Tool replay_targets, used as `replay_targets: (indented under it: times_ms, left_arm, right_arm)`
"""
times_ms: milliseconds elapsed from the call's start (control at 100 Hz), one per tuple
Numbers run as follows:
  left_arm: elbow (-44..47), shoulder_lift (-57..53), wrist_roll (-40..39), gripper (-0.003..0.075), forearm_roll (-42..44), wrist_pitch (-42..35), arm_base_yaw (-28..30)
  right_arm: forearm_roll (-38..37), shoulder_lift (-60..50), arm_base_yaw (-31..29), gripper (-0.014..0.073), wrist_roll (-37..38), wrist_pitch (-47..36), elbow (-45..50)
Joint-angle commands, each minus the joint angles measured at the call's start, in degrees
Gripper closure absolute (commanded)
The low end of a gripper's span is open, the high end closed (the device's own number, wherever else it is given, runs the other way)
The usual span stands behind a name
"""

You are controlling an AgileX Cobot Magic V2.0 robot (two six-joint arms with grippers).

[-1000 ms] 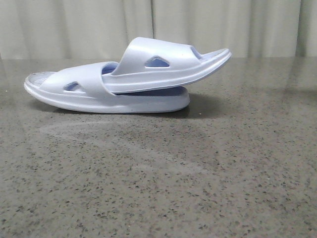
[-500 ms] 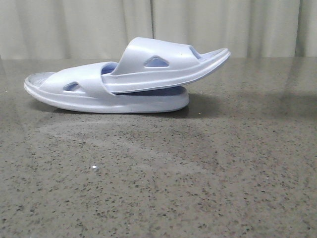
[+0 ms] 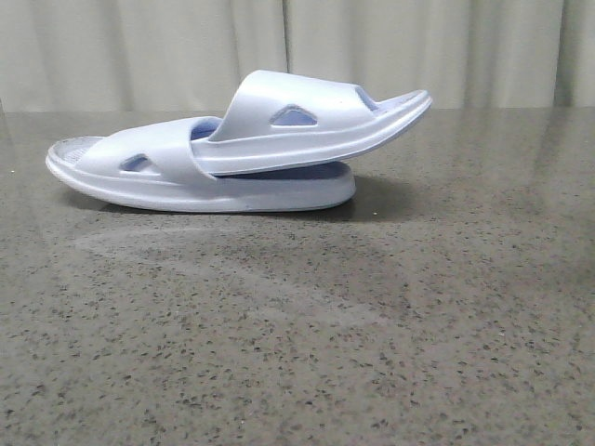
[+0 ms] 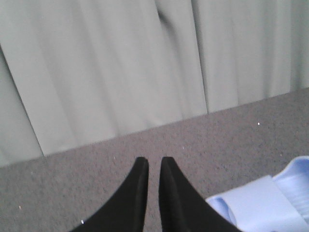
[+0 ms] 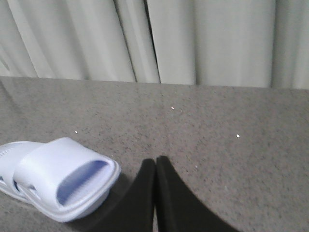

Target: Insert blue slippers together front up

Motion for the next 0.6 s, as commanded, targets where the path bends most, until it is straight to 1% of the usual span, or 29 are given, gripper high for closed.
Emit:
replay_targets:
  times_ms: [0,130,190,260,410,590]
  left_arm:
    - [4.29,-2.32,0.25,0.0705,-5.59,-5.00,-0.59]
    - [10.89,-6.80,0.25,0.0705,-7.66,-5.79,-0.59]
    - [12.82,-8.86,0.50,0.0705,-8.90,-6.20,-0.59]
    - [14.92,-11.33,0.74,0.0705,-10.10,-6.07,-0.59]
    - [17.56,-16.16,2.24,0.0705,-13.78,-6.36,-0.59]
    - [17.56,-17.21,2.23,0.0705,-15.75,-6.92,-0.59]
  right_arm:
    - [2.02,-3.87,0.03,0.0672,-1.13,-2.51,3.97]
    - [4.65,-9.83,0.03,0.0672,-1.13,-2.91,11.84]
    - [4.96,-12.22,0.03,0.0672,-1.13,-3.18,14.69]
    - [7.44,-15.07,0.03,0.0672,-1.13,-3.82,17.77]
    - [8.88,-18.10,0.03,0.0672,-1.13,-3.94,20.51]
    - [10.53,-18.18,0.03,0.0672,-1.13,-3.94,20.62]
